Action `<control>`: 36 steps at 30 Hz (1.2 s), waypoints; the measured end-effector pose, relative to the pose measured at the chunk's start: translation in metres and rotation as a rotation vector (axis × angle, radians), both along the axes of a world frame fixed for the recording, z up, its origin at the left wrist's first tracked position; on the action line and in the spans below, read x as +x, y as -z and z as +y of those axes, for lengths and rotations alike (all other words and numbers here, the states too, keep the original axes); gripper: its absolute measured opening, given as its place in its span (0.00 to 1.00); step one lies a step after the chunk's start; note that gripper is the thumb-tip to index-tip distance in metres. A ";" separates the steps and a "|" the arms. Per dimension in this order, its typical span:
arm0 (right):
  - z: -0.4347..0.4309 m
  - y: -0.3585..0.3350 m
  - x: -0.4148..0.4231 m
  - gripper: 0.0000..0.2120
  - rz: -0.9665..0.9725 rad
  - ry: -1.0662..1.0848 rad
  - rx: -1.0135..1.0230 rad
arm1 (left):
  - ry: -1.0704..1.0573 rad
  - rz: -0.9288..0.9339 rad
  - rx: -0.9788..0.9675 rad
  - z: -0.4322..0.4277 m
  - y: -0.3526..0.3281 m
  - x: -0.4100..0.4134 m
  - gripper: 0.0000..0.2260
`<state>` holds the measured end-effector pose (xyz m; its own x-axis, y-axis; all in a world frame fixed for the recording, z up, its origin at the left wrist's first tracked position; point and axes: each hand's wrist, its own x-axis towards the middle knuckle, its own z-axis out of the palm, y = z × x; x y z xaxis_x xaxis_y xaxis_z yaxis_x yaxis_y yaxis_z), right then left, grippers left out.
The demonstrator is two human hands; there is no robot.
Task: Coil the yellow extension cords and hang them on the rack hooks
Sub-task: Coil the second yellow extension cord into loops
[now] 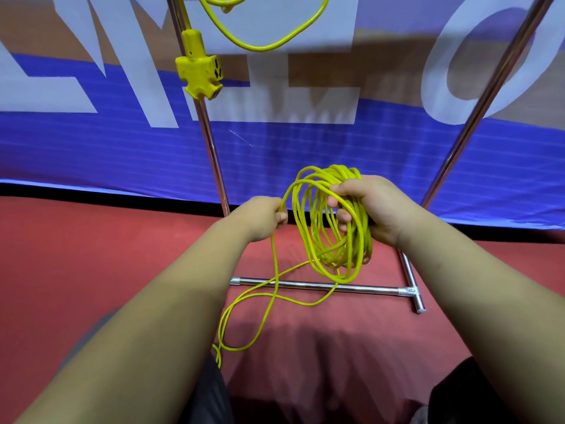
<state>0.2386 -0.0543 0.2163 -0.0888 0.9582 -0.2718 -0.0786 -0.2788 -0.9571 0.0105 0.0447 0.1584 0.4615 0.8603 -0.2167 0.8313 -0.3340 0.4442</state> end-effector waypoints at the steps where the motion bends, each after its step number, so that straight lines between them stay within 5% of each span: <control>1: -0.001 -0.001 0.001 0.13 -0.046 -0.002 -0.006 | -0.032 0.004 0.074 0.002 -0.003 0.000 0.08; 10: -0.013 0.003 -0.010 0.13 -0.113 -0.090 -0.120 | -0.083 0.080 0.623 0.009 -0.020 0.005 0.12; 16: -0.008 0.003 -0.013 0.20 -0.083 0.016 -0.126 | 0.041 -0.018 0.470 0.000 -0.025 0.013 0.18; 19: -0.005 0.005 -0.017 0.21 -0.043 0.048 -0.114 | 0.030 -0.054 0.228 -0.007 -0.025 0.007 0.27; 23: -0.007 0.005 -0.020 0.23 0.041 0.067 -0.124 | -0.062 0.012 0.259 -0.025 -0.018 0.018 0.40; 27: -0.009 0.001 -0.019 0.22 0.058 0.044 -0.130 | -0.109 -0.006 0.303 -0.024 -0.009 0.026 0.32; 32: -0.009 -0.002 -0.014 0.21 -0.015 0.052 -0.141 | 0.029 0.089 0.518 -0.009 -0.007 0.025 0.10; 36: -0.010 -0.002 -0.012 0.18 -0.059 0.067 -0.145 | 0.074 0.173 0.568 -0.001 -0.009 0.020 0.13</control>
